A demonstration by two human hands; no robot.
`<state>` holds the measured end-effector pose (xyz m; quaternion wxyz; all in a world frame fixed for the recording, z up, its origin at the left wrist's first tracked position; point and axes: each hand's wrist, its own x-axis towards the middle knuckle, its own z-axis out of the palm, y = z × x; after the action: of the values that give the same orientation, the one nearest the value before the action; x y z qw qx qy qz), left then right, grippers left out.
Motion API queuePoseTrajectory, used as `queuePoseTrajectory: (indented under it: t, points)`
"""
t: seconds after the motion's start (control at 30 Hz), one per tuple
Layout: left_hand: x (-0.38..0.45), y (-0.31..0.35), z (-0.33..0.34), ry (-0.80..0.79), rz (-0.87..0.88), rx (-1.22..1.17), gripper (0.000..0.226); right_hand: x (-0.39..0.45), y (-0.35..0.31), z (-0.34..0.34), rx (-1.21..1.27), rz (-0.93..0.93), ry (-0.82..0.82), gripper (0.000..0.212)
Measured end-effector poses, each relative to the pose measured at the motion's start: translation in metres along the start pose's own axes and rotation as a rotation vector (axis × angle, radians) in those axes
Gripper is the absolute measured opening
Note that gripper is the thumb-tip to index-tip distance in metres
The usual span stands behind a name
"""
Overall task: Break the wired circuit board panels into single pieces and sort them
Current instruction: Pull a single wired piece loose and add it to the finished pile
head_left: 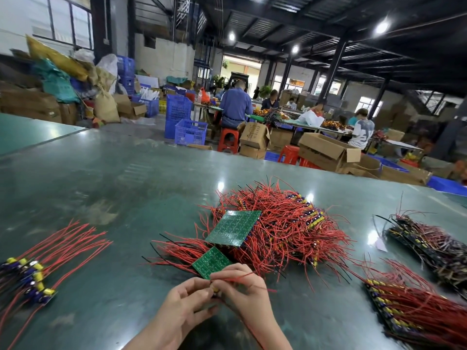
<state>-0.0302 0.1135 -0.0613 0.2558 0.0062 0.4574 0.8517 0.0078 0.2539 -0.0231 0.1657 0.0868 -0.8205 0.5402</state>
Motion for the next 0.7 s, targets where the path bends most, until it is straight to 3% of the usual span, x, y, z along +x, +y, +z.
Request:
queuePoseTrajectory:
  t: [0.23, 0.43, 0.53, 0.7]
  points:
    - [0.001, 0.0, -0.002, -0.018, -0.044, 0.086, 0.008, 0.001, 0.009, 0.002, 0.035, 0.091, 0.064, 0.037]
    - [-0.002, 0.005, -0.004, -0.146, -0.003, 0.204, 0.014, 0.002, 0.018, 0.0, 0.131, 0.238, 0.004, 0.03]
    - [0.0, 0.008, -0.007, -0.165, 0.011, 0.226, 0.011, 0.002, 0.023, 0.004, 0.172, 0.245, 0.01, 0.008]
    - [0.001, 0.009, -0.005, -0.16, -0.103, 0.172, 0.018, 0.005, 0.043, 0.013, 0.141, 0.256, 0.048, 0.033]
